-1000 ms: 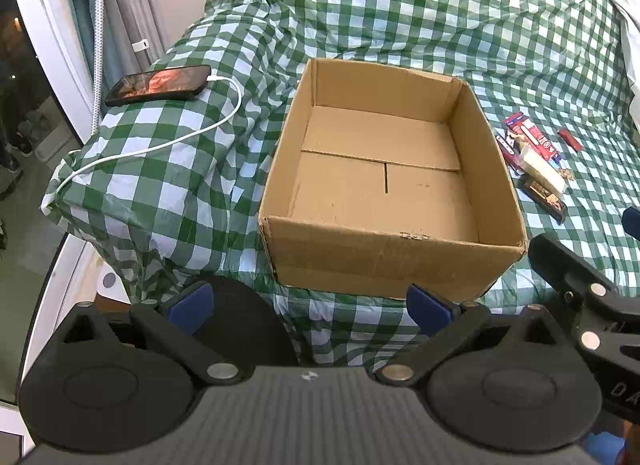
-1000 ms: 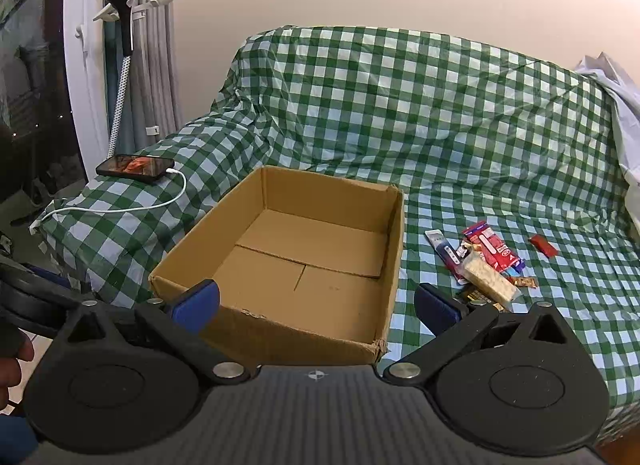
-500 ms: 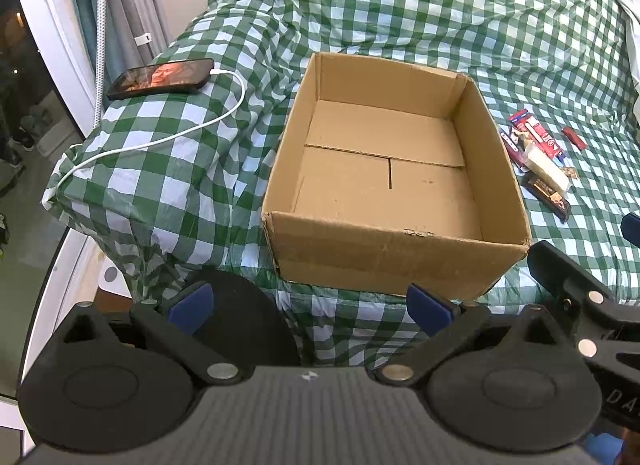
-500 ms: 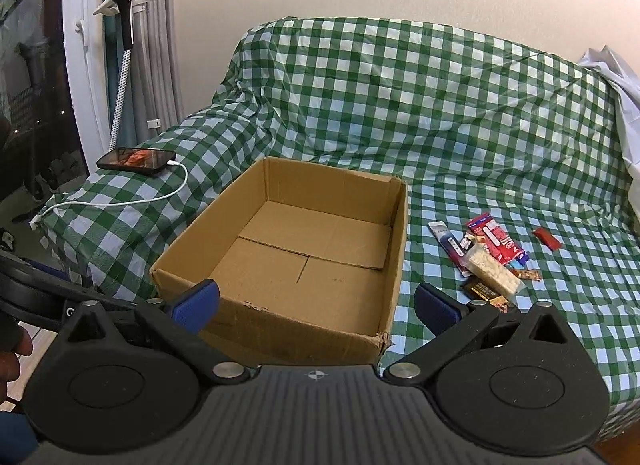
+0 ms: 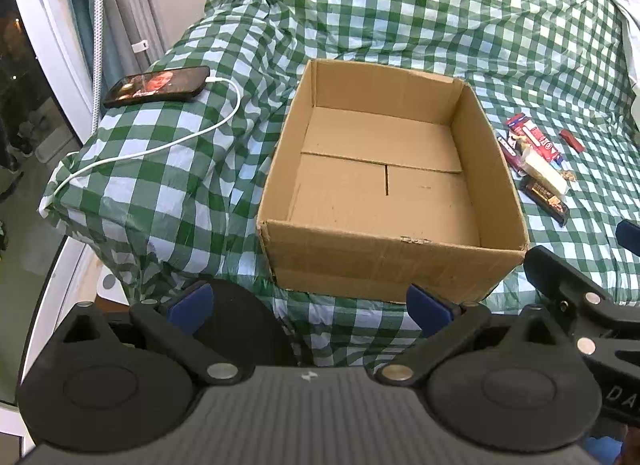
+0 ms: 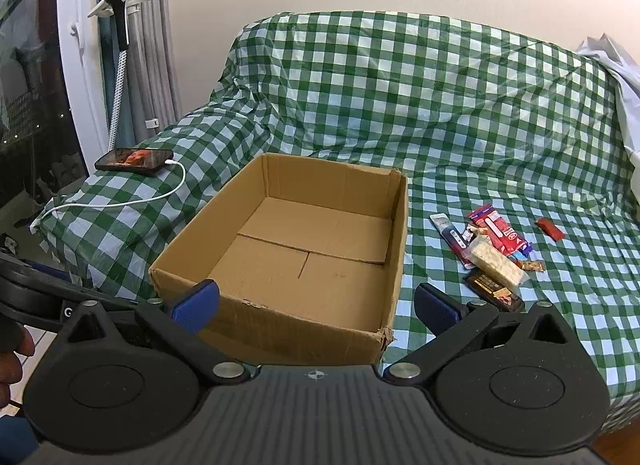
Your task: Organize snacks
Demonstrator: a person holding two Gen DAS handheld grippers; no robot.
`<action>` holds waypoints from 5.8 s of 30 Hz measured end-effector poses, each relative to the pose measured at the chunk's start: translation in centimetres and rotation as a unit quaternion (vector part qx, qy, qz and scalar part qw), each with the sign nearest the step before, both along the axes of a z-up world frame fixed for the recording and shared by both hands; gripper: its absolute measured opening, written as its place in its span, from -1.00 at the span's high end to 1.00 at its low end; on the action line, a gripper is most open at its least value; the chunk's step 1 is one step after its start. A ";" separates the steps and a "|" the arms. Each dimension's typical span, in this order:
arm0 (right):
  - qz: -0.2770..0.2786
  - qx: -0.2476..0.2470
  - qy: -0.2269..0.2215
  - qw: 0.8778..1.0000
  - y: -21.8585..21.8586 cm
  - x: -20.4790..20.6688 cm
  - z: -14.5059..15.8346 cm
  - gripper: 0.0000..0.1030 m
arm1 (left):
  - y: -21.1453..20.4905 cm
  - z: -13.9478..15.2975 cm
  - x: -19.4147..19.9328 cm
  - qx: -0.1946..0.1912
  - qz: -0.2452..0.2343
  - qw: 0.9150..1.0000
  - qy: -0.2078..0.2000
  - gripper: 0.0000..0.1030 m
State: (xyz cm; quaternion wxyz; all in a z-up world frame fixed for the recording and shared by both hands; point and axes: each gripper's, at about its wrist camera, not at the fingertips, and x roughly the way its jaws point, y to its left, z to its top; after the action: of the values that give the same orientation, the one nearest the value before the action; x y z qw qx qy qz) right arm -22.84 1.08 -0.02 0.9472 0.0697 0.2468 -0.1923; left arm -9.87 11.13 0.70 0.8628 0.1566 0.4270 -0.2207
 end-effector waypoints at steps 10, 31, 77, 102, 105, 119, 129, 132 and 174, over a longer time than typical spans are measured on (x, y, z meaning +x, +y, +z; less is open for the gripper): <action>-0.004 0.051 0.028 0.998 -1.6 -0.4 0.6 -0.99 | -0.2 -0.4 0.5 0.000 0.002 0.999 0.040 -0.99; -0.020 0.097 -0.051 0.994 -5.5 -1.6 -0.7 -0.99 | -4.0 -0.8 0.8 0.024 -0.022 0.999 0.044 -0.99; -0.124 0.096 0.098 0.983 -39.9 3.2 -15.8 0.26 | -30.8 -4.0 3.2 0.072 -0.147 0.985 0.060 -1.00; -0.215 0.160 0.086 0.960 -40.5 -4.1 -21.8 -0.99 | -43.9 -22.5 5.1 0.074 -0.172 0.975 0.123 -1.00; -0.208 0.128 0.116 0.963 -39.9 -3.3 -21.9 -0.99 | -44.1 -22.3 5.4 0.080 -0.170 0.973 0.131 -1.00; -0.242 0.097 0.072 0.963 -37.7 -4.3 -16.3 0.26 | -38.0 -10.9 2.2 -0.025 -0.212 0.972 0.096 0.17; -0.127 0.109 0.001 0.986 -26.4 -3.1 -6.7 0.26 | -22.2 -3.3 2.7 -0.084 -0.178 0.976 0.096 0.12; -0.076 0.125 -0.002 0.989 -22.2 -1.7 -5.1 0.26 | -17.1 -2.2 2.9 -0.090 -0.148 0.978 0.115 0.69; 0.020 0.129 0.059 0.990 -8.0 5.5 -2.5 -0.82 | -3.5 0.1 7.2 0.032 -0.017 0.998 -0.050 -1.00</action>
State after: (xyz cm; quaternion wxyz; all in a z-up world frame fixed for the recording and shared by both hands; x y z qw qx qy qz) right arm -17.37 -6.93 -2.54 0.9178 0.1745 0.3265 -0.1437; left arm -2.62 7.64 0.78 0.8737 0.2025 0.3872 -0.2138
